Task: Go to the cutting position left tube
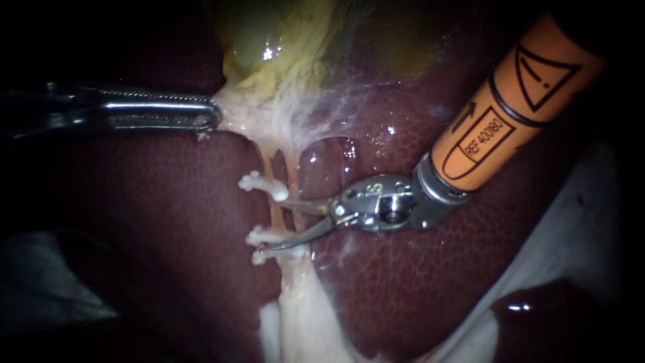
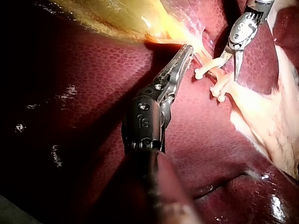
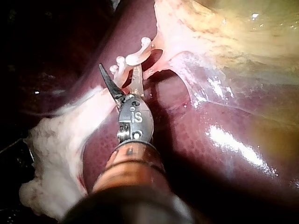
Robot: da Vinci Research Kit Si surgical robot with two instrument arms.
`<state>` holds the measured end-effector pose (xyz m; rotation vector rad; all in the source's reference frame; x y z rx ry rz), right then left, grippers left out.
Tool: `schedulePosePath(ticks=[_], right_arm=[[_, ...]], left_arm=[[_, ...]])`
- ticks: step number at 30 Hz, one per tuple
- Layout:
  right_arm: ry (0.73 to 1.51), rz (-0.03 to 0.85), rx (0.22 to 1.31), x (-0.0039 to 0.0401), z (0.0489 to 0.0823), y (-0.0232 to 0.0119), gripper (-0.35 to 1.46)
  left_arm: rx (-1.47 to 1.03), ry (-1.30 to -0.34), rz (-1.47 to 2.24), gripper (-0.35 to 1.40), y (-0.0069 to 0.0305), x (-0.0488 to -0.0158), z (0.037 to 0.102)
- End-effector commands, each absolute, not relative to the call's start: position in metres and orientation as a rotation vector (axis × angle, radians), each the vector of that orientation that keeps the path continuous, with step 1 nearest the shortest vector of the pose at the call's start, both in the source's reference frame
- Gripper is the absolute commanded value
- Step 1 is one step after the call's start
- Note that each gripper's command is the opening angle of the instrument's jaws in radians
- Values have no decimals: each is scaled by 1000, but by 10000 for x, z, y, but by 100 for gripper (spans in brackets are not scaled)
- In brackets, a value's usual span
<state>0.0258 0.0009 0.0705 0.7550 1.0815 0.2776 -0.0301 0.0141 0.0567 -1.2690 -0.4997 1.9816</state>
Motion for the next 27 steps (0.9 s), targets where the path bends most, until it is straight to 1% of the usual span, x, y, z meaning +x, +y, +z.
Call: schedulePosePath(ticks=[1,6,12,19,27], right_arm=[[1091,278,764,261,705,9,139],[1111,280,806,277,705,10,135],[1116,304,811,295,706,7,134],[1123,345,829,309,707,8,134],[1128,371,830,321,703,7,135]], left_arm=[[-1269,-500,1981,-35,141,-301,567],[-1269,-499,1981,-35,141,-302,567],[-1269,-499,1981,-35,141,-302,567],[-1268,-499,1981,-35,141,-302,566],[-1268,-498,1981,-35,141,-303,565]])
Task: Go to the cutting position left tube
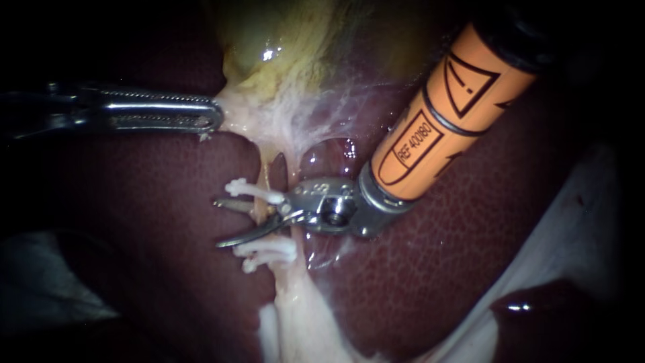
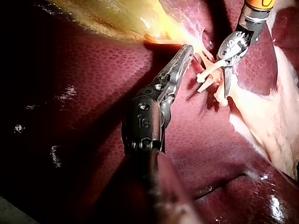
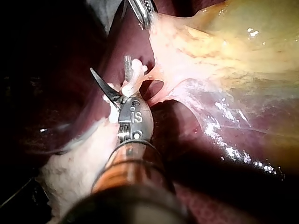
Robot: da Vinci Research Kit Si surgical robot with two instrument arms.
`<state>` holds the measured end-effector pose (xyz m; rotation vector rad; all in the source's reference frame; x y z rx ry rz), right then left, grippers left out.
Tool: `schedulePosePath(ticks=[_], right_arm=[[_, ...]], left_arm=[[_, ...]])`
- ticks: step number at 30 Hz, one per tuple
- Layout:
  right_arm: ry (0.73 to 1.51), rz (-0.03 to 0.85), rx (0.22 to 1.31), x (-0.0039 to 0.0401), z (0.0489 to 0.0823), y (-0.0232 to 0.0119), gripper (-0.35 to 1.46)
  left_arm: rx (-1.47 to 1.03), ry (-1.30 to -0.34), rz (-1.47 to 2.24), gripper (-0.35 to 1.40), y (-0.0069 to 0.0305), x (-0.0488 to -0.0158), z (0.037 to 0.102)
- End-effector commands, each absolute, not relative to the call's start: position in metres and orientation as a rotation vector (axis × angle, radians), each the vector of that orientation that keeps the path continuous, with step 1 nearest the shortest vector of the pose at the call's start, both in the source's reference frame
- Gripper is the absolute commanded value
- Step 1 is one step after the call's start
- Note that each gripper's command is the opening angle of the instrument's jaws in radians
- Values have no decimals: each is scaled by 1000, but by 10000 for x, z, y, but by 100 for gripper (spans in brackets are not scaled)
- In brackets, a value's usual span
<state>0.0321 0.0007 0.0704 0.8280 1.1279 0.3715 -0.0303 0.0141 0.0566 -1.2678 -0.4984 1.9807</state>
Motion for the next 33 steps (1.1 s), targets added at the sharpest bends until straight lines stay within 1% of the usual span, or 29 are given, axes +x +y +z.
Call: schedulePosePath(ticks=[1,11,17,22,31,33], right_arm=[[1131,372,830,323,703,6,135],[1132,407,853,328,700,7,137],[1142,428,876,330,684,4,140],[1146,428,883,329,672,4,142],[1146,429,884,326,673,6,142],[1139,443,894,325,674,6,142]], left_arm=[[-1268,-498,1981,-35,141,-303,565],[-1267,-497,1980,-35,140,-304,564],[-1267,-498,1980,-35,139,-303,564],[-1268,-499,1981,-35,139,-302,563],[-1268,-499,1980,-35,140,-302,563],[-1268,-499,1980,-35,140,-302,563]])
